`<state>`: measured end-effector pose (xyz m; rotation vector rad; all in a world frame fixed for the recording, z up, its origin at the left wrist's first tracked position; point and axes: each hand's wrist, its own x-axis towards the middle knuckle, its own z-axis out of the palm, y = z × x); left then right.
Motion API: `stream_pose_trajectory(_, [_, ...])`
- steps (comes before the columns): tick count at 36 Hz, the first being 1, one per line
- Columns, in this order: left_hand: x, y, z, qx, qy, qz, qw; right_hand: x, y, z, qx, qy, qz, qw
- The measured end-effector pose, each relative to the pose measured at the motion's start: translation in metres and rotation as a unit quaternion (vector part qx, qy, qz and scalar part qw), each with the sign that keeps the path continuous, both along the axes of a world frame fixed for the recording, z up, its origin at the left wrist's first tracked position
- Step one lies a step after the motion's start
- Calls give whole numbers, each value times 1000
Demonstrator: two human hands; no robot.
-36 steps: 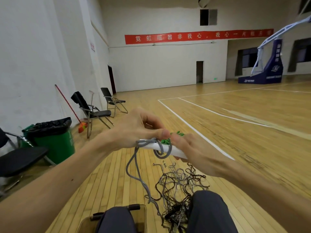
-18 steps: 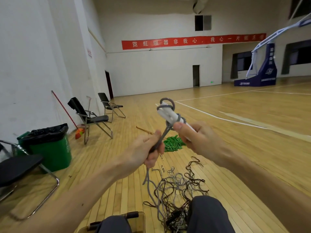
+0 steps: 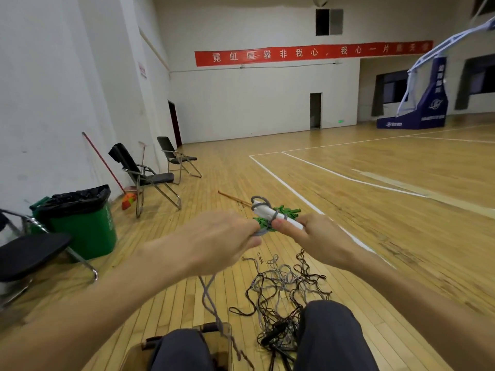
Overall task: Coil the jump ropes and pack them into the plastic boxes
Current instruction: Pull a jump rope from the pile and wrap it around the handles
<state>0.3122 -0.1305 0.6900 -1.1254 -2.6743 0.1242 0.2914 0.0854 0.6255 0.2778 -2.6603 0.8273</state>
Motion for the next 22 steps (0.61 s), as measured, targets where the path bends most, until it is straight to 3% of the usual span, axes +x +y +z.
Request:
stream_pose_trajectory(6, [-5, -11, 37, -5, 8, -47, 999, 13, -8, 9, 66, -101, 97, 988])
stream_pose_trajectory(13, [-19, -2, 45, 50, -99, -67, 991, 39, -26, 21, 141, -113, 141, 973])
stream_pose_trajectory(18, [-31, 1, 33, 136, -194, -114, 965, 44, -25, 21, 102, -103, 188, 971])
stream_pose_trajectory(22, [-34, 0, 16, 243, -292, -150, 913, 42, -19, 15, 31, -103, 241, 965])
